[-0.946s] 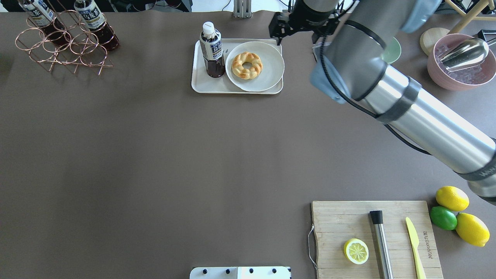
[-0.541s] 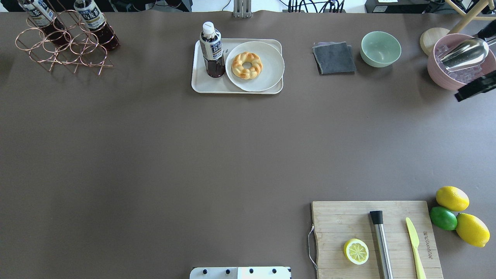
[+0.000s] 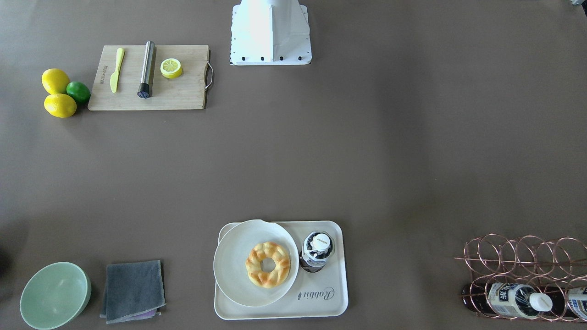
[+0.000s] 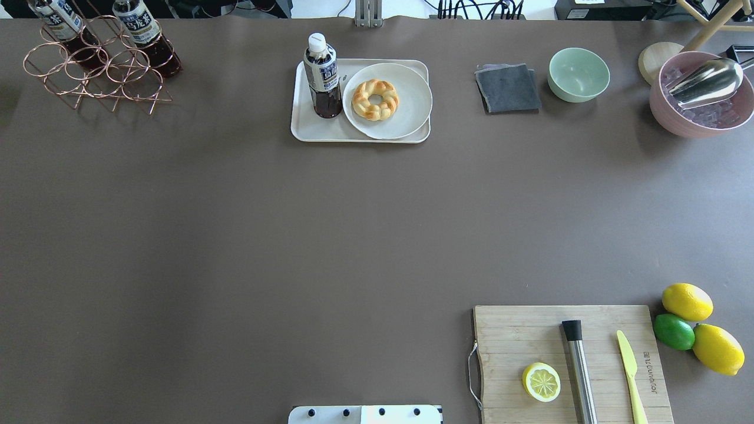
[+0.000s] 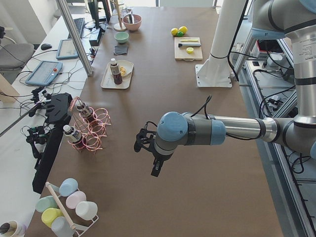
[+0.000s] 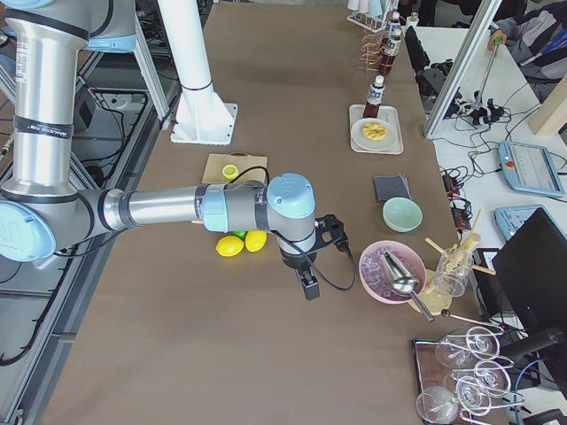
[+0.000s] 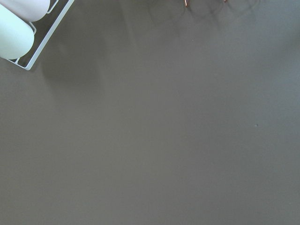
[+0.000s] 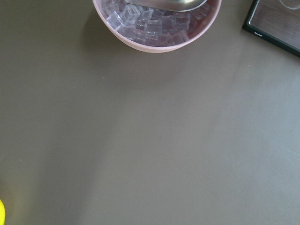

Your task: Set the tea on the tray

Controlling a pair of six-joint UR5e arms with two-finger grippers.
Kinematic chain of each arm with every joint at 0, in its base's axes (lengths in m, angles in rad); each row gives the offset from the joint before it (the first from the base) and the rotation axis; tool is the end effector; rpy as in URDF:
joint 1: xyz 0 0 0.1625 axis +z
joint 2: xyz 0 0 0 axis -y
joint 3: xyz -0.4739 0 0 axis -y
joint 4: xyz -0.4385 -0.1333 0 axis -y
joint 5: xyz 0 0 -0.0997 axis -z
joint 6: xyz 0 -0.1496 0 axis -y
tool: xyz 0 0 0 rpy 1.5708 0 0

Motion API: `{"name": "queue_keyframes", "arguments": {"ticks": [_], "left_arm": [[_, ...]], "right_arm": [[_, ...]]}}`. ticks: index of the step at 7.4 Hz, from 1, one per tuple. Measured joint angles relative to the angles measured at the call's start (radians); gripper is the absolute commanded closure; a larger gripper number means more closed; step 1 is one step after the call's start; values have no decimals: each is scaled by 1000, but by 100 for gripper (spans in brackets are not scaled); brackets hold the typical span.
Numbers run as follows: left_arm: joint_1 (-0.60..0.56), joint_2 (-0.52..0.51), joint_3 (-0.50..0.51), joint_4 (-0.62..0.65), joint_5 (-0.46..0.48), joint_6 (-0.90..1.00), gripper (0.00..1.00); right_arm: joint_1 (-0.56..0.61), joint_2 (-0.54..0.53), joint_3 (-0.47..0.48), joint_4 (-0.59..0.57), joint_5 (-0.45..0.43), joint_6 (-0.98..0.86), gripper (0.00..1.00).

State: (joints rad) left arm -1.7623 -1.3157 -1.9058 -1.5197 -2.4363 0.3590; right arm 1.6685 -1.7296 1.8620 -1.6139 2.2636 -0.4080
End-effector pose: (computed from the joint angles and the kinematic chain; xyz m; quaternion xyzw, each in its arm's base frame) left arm -0.0990 -0.4086 0.6801 0.1266 0.4000 0.0820 0.9040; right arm 0.0833 -0.4634 0.6783 0.1255 -0.3179 -0.1602 0.9260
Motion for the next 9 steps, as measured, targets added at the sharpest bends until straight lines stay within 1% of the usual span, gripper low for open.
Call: {"name": "queue_keyframes", "arguments": {"ticks": [1, 2, 3, 5, 9], "left_arm": [[-6, 28, 17, -60, 1, 0, 3], [-9, 41, 30, -94, 2, -1, 3], [-9, 45, 38, -106, 6, -1, 3], [-11, 46, 45, -114, 31, -3, 3], [-12, 40, 61, -117, 37, 0, 3]], "right_arm": [[60, -9, -6, -21, 1, -29, 0], [101, -9, 0, -54, -1, -43, 0], [116, -6, 3, -72, -4, -48, 0], [108, 3, 2, -84, -10, -50, 0], [102, 2, -1, -86, -8, -49, 0]]}}
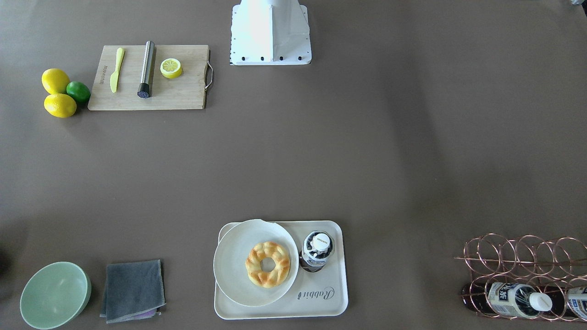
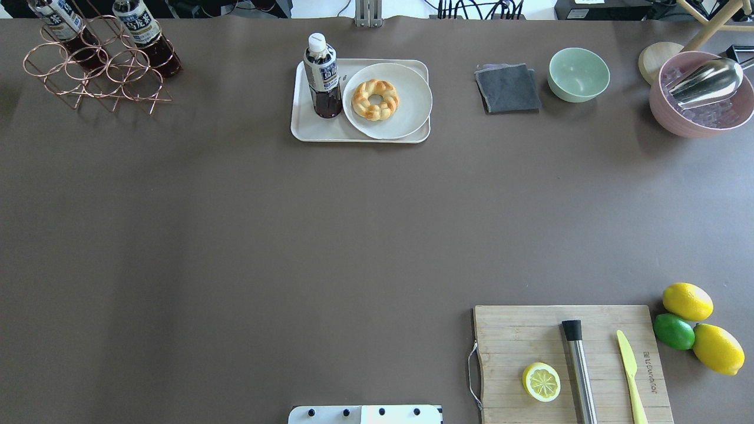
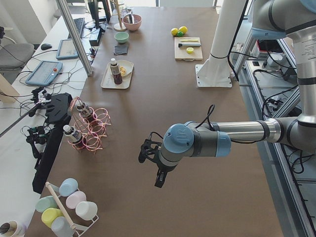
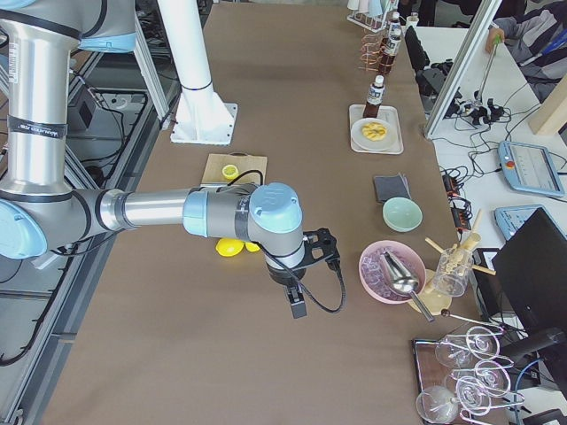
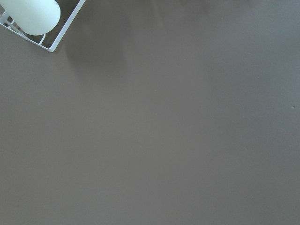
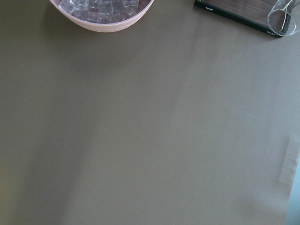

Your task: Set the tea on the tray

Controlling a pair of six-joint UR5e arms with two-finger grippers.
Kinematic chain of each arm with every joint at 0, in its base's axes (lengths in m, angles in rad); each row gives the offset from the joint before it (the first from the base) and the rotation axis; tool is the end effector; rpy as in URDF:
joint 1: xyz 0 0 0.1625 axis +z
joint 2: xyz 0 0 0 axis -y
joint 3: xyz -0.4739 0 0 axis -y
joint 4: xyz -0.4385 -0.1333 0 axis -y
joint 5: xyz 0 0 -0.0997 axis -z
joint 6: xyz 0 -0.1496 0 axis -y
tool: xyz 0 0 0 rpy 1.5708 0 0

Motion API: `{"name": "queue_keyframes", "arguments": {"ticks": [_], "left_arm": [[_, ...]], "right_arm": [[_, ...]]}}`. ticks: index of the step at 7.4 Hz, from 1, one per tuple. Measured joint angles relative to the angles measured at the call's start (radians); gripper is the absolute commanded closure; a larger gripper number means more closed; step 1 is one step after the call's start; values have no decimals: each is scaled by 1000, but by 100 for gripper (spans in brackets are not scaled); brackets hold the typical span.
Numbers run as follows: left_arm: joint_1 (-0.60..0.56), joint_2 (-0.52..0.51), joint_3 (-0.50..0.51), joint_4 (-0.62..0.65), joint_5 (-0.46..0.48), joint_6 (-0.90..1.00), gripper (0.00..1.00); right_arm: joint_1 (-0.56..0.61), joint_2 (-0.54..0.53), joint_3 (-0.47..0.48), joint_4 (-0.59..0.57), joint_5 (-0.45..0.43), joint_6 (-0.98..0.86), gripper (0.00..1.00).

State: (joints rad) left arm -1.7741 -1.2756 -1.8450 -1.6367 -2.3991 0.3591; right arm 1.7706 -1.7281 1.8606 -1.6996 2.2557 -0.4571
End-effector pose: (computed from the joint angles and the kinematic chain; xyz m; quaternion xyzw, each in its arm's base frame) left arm -0.1043 -0.3917 0.7217 0.1314 0.3808 0.0802 0.9117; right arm 0.1293 -0.4437 0.6881 0.1100 -0.3173 -0.1215 0.9341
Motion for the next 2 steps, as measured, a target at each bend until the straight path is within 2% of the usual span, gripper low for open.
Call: {"name": "queue_keyframes", "arguments": {"ticks": [2], "left_arm": [[-1, -4, 1, -2, 8, 1, 3]], "right_arm": [[-1, 2, -2, 0, -2, 0, 0]]}}
